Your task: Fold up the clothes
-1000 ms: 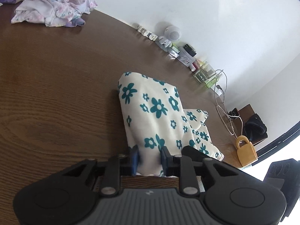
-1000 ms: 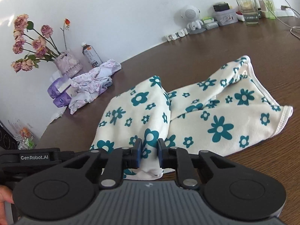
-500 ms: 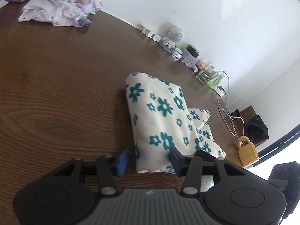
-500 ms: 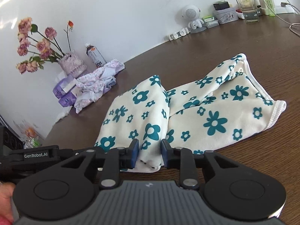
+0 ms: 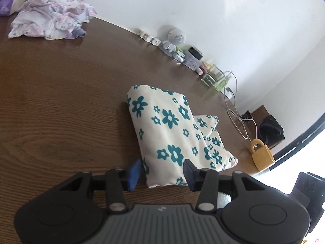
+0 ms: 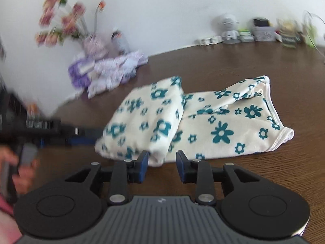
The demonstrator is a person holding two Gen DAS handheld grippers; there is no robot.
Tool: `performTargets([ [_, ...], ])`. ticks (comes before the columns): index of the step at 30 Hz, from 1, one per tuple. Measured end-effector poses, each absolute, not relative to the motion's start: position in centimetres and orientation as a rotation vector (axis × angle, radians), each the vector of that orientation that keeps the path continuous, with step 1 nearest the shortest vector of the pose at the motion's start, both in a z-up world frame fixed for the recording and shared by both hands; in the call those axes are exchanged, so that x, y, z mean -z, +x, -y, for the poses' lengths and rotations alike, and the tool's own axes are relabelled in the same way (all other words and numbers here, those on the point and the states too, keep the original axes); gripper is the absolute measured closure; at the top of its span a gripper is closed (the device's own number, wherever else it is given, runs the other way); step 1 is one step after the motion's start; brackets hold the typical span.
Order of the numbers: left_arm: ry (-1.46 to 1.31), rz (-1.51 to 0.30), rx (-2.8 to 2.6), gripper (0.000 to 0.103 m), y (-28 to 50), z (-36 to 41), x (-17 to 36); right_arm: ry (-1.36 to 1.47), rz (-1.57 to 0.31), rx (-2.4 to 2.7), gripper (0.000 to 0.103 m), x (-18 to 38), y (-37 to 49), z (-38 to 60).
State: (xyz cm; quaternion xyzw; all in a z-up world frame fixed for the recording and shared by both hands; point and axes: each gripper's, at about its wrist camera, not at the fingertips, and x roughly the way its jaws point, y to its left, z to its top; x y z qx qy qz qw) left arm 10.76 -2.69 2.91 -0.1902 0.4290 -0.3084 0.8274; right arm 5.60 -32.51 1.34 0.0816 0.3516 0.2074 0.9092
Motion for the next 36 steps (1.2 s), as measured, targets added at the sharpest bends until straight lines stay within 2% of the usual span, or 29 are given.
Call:
performTargets([
  [3,-0.384,-0.925,0.678,0.057,10.9,3.4,-2.7,0.075,-0.725,-0.404,0.074,-0.5,5.9,31.0],
  [8,-0.347,-0.939,0.688,0.057,10.5,3.9,-2.5,-0.029,-0.661,-0.375,0.087,0.3,6.9,29.0],
  [17,-0.353,-0.954,0.675,0.058,10.3,4.0,-1.9,-0.091,-0.612,-0.359,0.091,1.3,6.9,28.2],
  [20,-0.359,-0.936,0.687,0.057,10.1,3.8,-2.2,-0.076,-0.628,-0.365,0.083,0.9,6.8,28.6],
  [22,-0.369,-0.905,0.691,0.055,10.0,3.5,-2.7,-0.027,-0.638,-0.38,0.068,0.4,6.6,29.5],
  [25,-0.391,-0.87,0.659,0.054,10.3,3.0,-3.2,0.121,-0.635,-0.416,0.068,-0.8,6.5,31.6],
  [29,-0.452,-0.916,0.623,0.056,11.7,3.1,-2.4,0.337,-0.615,-0.439,0.066,-1.7,7.2,33.8],
  [30,-0.464,-0.93,0.614,0.057,12.0,3.3,-2.1,0.357,-0.623,-0.424,0.066,-1.5,7.7,33.7],
  [32,-0.472,-0.942,0.621,0.069,12.2,3.5,-1.8,0.377,-0.646,-0.39,0.067,-1.0,8.8,33.1],
  [33,-0.476,-0.947,0.624,0.075,12.4,3.7,-1.6,0.387,-0.658,-0.373,0.073,-0.8,9.3,32.8],
  [34,-0.463,-0.941,0.624,0.075,12.3,3.8,-1.6,0.378,-0.683,-0.356,0.083,-0.3,9.8,32.5],
  [36,-0.455,-0.937,0.627,0.075,12.2,3.8,-1.7,0.382,-0.712,-0.356,0.085,0.2,10.3,32.2],
])
